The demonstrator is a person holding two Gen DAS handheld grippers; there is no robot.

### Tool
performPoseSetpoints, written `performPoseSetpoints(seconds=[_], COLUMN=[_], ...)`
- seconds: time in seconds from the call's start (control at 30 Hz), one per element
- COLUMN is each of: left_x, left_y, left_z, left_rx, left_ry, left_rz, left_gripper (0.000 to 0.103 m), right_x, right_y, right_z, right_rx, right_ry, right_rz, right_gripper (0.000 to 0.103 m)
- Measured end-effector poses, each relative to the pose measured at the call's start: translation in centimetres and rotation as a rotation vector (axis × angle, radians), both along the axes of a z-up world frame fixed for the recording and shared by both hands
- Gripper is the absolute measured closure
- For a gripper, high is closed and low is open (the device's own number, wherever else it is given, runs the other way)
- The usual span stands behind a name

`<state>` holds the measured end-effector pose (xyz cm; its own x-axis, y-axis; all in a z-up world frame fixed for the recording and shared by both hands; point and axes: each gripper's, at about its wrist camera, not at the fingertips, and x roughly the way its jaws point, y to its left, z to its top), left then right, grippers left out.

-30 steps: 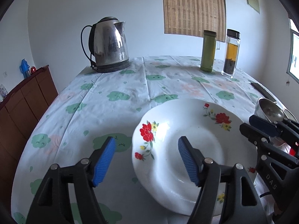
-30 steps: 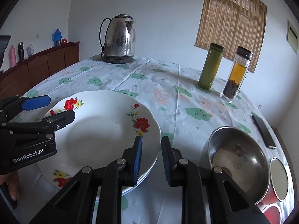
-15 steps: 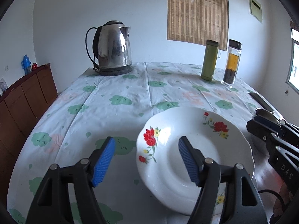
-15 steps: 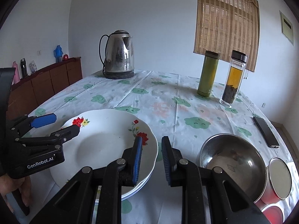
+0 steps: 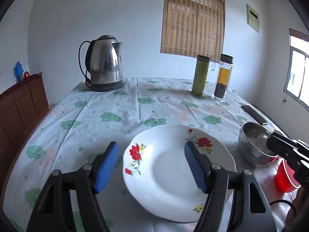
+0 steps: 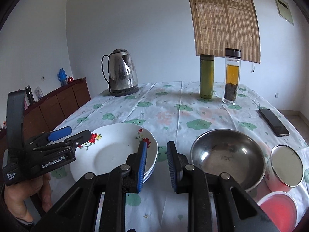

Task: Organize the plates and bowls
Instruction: 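Move both grippers to the rim of the pink plastic bowl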

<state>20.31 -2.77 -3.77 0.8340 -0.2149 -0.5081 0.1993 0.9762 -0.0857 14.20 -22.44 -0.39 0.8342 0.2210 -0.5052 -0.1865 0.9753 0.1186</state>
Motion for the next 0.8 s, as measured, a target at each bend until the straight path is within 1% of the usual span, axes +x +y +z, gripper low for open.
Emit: performPoseSetpoints(seconds=[0.1,0.2,0.4,0.47,0.6,0.7,0.8], left_x=[-0.4,-0.8,-1.2,-1.2,-1.4,-2.5,-4.1], left_y=[-0.6,-1.2,-2.2,-2.2,-2.2,-3.1,-5.5], left_z=[0.3,0.4,0.3,0.3,0.6,1.3,1.5], left_rx=[0.003,0.013,0.042,0.048,0.054,0.025,0.070], left_ry=[-0.019,-0.031,-0.038,-0.041,-0.004,0.015,0.014], left_rz=[-0.026,-0.048,-0.072,-0.062,-0.030,-0.063,-0.090], left_gripper=[0.032,0.032,0.032,0.032,0.032,0.032,0.032], right_x=[-2.4,-4.9,-8.0,-8.7,-10.4,-11.0,-11.4], right_y=[-0.9,-2.3,-6.5,-7.8,-10.7,-12.6,-14.2], right_z=[0.7,1.4,2.2,2.2,2.1,2.0,1.5], right_rx=[0.002,-0.012,-0.047,-0.054,-0.061,-0.069,-0.077], right_ry=[-0.007,-0.023,-0.040,-0.039,-0.042,-0.039,-0.032], right_rz=[0.019,0.013,-0.062,-0.091,-0.142,-0.171,-0.200], right_gripper=[0.080,0.080,0.080,0.080,0.080,0.080,0.080])
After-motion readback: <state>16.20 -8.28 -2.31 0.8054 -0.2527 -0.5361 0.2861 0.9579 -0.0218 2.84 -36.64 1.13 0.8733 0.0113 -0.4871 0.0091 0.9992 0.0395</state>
